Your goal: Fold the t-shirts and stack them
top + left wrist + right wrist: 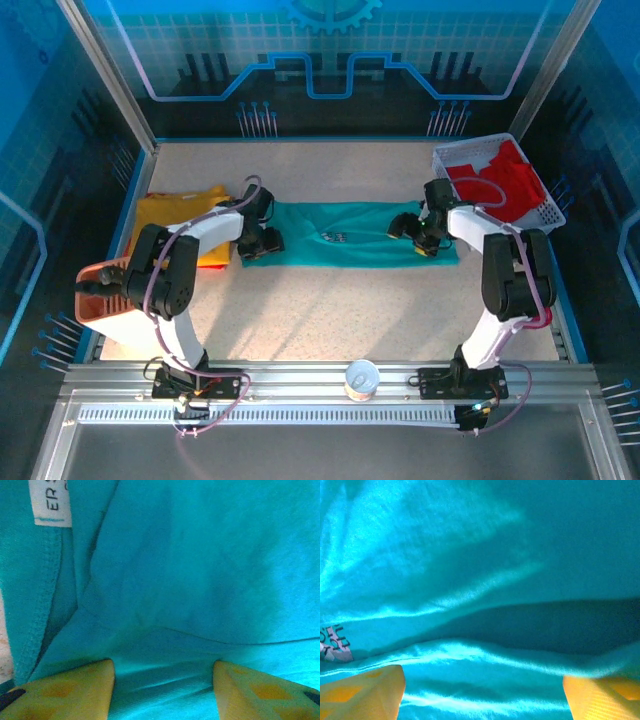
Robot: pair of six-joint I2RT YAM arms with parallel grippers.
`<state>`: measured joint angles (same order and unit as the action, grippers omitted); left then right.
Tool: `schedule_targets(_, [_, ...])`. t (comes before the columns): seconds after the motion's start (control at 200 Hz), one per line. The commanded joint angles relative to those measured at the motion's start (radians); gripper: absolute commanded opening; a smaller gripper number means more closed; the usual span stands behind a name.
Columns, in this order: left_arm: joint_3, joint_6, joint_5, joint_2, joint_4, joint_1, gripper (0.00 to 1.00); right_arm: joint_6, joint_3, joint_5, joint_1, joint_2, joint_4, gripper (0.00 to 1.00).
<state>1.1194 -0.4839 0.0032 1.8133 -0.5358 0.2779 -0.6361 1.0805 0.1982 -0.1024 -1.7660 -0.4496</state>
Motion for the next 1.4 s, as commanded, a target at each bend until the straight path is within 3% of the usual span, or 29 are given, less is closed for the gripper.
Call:
schedule_targets(0.0, [0.010, 0.033, -0.022, 0.014, -0.012, 0.001, 0.55, 0.019, 0.066, -0.009, 0.030, -0.040, 0.025, 0.83])
schedule_targets(0.31, [0.023, 0.042, 0.024, -0.044, -0.030, -0.035, 0.56, 0.052, 0.108, 0.027, 0.066, -0.021, 0.000, 0.83])
schedule_targets(0.435, [0.077, 0.049, 0.108, -0.131, -0.077, -0.107, 0.58, 0.107, 0.122, -0.033, 0.069, 0.039, -0.068, 0.84])
schedule_targets(0.64, [0.197, 0.079, 0.108, -0.203, -0.186, -0.137, 0.61, 0.175, 0.132, -0.165, 0.076, 0.057, -0.137, 0.83])
schedule_targets(0.836, [0.163, 0.009, 0.158, -0.150, -0.117, -0.112, 0.54, 0.179, 0.178, -0.213, 0.088, -0.053, -0.121, 0.53])
schedule_targets(0.891, [0.159, 0.003, 0.154, -0.117, -0.109, -0.090, 0.54, 0.177, 0.194, -0.224, 0.088, -0.083, -0.112, 0.49])
schedule_targets(1.126, [0.176, -0.024, 0.123, 0.005, -0.082, 0.013, 0.55, 0.186, 0.271, -0.273, 0.077, -0.177, -0.145, 0.55])
schedule_targets(1.276, [0.190, -0.016, 0.113, 0.085, -0.059, 0.019, 0.56, 0.212, 0.299, -0.290, 0.064, -0.230, -0.184, 0.61])
schedule_targets(1.396, [0.276, 0.022, 0.101, 0.181, -0.131, 0.020, 0.57, 0.223, 0.334, -0.293, 0.055, -0.280, -0.238, 0.66])
